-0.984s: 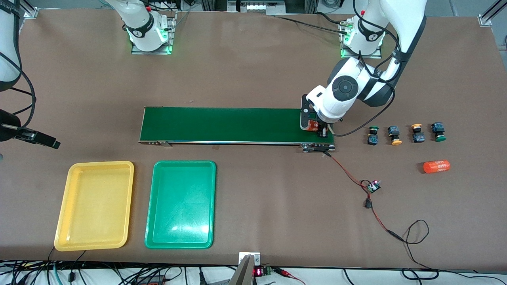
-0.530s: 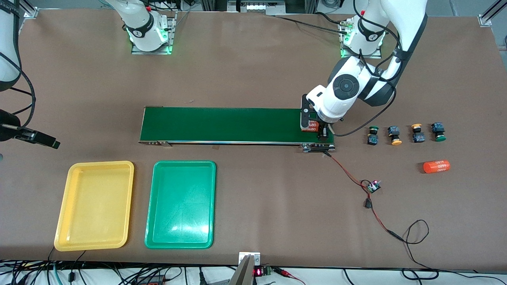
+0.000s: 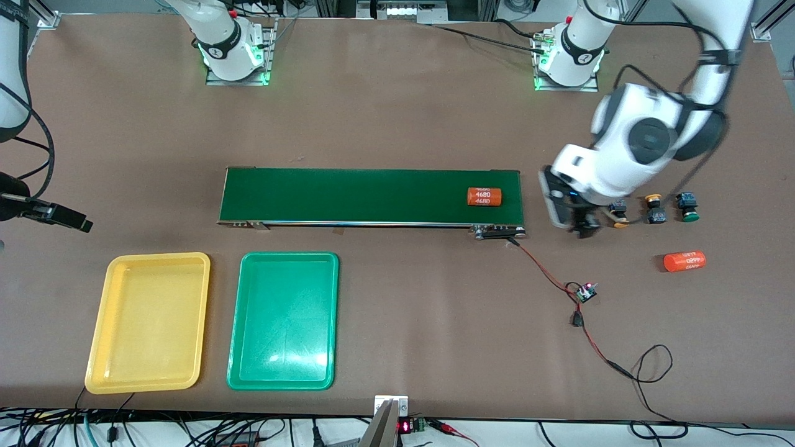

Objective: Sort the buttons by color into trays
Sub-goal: 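Raise the left gripper and move it back over the button row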

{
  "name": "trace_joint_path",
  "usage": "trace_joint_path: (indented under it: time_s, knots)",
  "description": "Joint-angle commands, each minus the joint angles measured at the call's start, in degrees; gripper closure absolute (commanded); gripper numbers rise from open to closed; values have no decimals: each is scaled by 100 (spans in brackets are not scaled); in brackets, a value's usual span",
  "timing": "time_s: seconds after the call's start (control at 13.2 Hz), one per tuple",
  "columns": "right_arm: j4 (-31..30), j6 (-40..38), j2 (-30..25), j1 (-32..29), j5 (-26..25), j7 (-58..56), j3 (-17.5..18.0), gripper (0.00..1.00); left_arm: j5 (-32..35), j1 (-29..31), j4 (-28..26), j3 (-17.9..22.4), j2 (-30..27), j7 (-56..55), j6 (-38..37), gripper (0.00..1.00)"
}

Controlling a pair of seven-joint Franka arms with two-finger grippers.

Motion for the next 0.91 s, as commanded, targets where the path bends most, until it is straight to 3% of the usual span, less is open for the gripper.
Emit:
trace_joint_path:
  time_s: [0.0, 0.23, 0.68, 0.83]
  knots:
    - [121, -124, 2, -126, 7, -151, 29, 0, -299, 137, 195, 182, 65, -31, -530, 0]
    - [121, -124, 2, -126, -10, -151, 29, 0, -316, 137, 143, 500, 170, -1222, -558, 0]
    - [121, -132, 2, -118, -2, -151, 29, 0, -844, 146, -244, 527, 302, -4308, -514, 0]
    - [121, -132, 2, -126, -2, -151, 29, 0, -826, 146, -227, 536, 407, -4584, -479, 0]
